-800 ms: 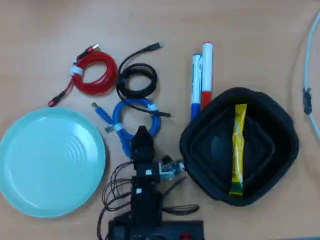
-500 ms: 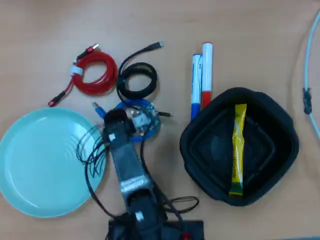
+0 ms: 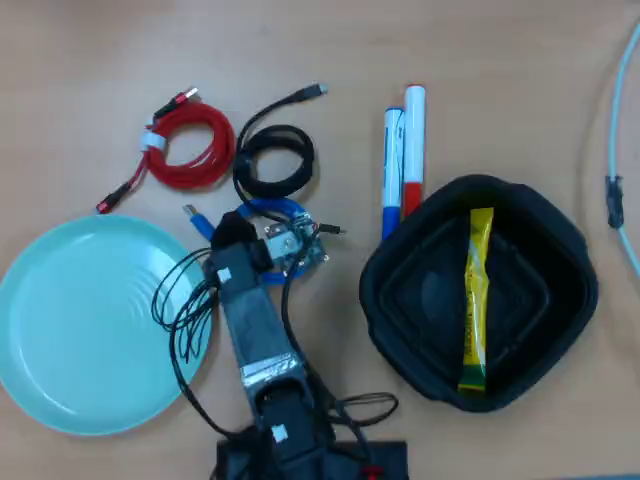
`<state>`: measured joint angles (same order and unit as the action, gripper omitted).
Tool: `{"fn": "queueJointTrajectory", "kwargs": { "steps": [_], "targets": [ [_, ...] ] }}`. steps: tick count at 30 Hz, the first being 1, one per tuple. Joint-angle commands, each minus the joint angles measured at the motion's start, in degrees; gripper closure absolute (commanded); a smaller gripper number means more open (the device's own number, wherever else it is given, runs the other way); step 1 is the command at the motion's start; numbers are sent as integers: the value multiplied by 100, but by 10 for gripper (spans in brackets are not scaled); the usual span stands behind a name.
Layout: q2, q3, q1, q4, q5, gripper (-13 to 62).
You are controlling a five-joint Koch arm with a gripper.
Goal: Put a black charging cable in a black bowl and put a red charging cable in a green bowl
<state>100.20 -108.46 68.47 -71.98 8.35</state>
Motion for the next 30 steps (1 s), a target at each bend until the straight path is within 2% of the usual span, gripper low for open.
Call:
{"fn": "queueJointTrajectory", "kwargs": {
  "steps": [1,13,16,22,30],
  "targets": [
    [105,888,-123,70,176,-82],
    [-132,2716,-44,308,-44,-69],
    [-703,3094,158,624,308,-69],
    [-1898,3727,237,738,2312,-69],
    [-3050,4192,589,888,2610,-71]
  ]
}}
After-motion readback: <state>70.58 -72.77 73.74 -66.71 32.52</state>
